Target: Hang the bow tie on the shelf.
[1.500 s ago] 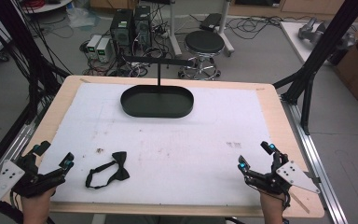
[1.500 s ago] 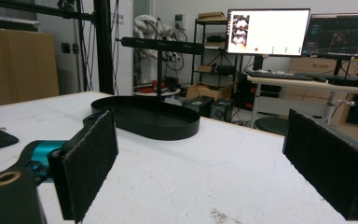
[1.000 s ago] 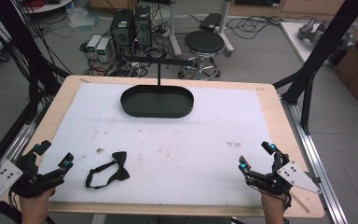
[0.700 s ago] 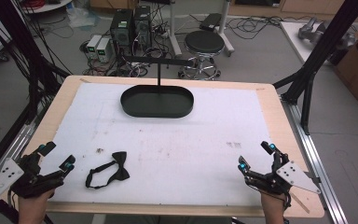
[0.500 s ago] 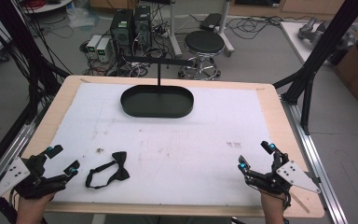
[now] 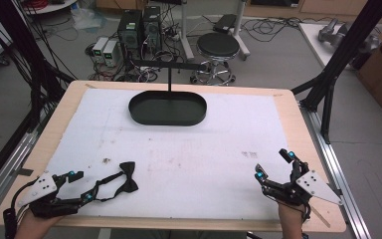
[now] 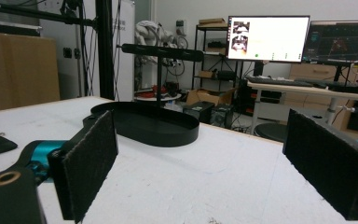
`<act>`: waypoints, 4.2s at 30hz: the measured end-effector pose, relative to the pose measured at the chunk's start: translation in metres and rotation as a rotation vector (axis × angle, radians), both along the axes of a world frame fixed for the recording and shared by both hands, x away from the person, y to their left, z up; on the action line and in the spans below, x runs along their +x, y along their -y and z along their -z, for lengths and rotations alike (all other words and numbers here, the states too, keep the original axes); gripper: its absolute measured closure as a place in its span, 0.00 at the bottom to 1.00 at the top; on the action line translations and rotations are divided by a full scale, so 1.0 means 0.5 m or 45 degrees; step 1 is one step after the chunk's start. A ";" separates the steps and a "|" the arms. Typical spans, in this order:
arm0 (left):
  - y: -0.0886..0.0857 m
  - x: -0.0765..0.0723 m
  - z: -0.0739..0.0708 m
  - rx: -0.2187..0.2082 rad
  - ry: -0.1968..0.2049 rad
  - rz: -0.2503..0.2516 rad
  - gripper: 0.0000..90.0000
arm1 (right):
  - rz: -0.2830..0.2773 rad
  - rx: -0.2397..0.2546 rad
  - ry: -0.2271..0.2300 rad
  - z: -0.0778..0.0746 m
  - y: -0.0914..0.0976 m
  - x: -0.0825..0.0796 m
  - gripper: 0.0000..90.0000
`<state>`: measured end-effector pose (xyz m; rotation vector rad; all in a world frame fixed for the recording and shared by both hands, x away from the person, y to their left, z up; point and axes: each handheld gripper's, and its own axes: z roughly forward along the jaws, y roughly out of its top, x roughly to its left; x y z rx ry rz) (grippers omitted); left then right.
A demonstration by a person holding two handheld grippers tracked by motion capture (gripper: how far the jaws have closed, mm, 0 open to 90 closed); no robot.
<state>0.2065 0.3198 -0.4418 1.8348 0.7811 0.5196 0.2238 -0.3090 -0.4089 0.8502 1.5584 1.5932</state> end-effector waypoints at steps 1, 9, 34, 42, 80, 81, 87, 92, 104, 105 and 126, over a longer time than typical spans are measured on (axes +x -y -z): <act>0.000 -0.001 0.003 0.013 -0.016 -0.005 0.31 | 0.000 -0.003 0.007 0.000 -0.001 0.003 0.10; 0.016 0.006 0.017 0.082 -0.114 -0.046 0.35 | 0.000 0.005 0.018 -0.005 -0.005 0.008 0.10; 0.030 0.023 0.023 0.208 -0.222 -0.087 0.67 | 0.022 -0.012 0.020 -0.003 0.000 -0.002 0.10; 0.049 0.019 0.014 0.279 -0.217 -0.031 0.88 | 0.030 -0.019 0.015 -0.003 0.000 -0.002 0.10; 0.135 0.042 -0.166 -0.122 0.498 -0.061 0.98 | 0.018 -0.013 0.013 -0.008 0.009 -0.015 0.10; 0.140 0.046 -0.171 -0.119 0.506 -0.054 0.98 | 0.016 -0.012 0.011 -0.008 0.009 -0.016 0.10; 0.165 0.079 -0.197 -0.114 0.559 -0.023 0.98 | -0.015 -0.001 0.011 -0.008 0.010 -0.014 0.10; 0.176 0.112 -0.228 -0.146 0.598 -0.016 0.98 | -0.038 -0.010 0.018 -0.009 0.008 -0.013 0.10; 0.208 0.217 -0.295 -0.134 0.612 0.014 0.98 | -0.091 -0.044 0.036 -0.017 -0.004 -0.016 0.10; 0.209 0.225 -0.299 -0.128 0.612 0.015 0.98 | -0.092 -0.046 0.039 -0.018 -0.004 -0.018 0.10; 0.199 0.433 -0.299 -0.051 0.637 0.104 0.98 | -0.104 -0.111 0.149 -0.068 -0.011 -0.052 0.10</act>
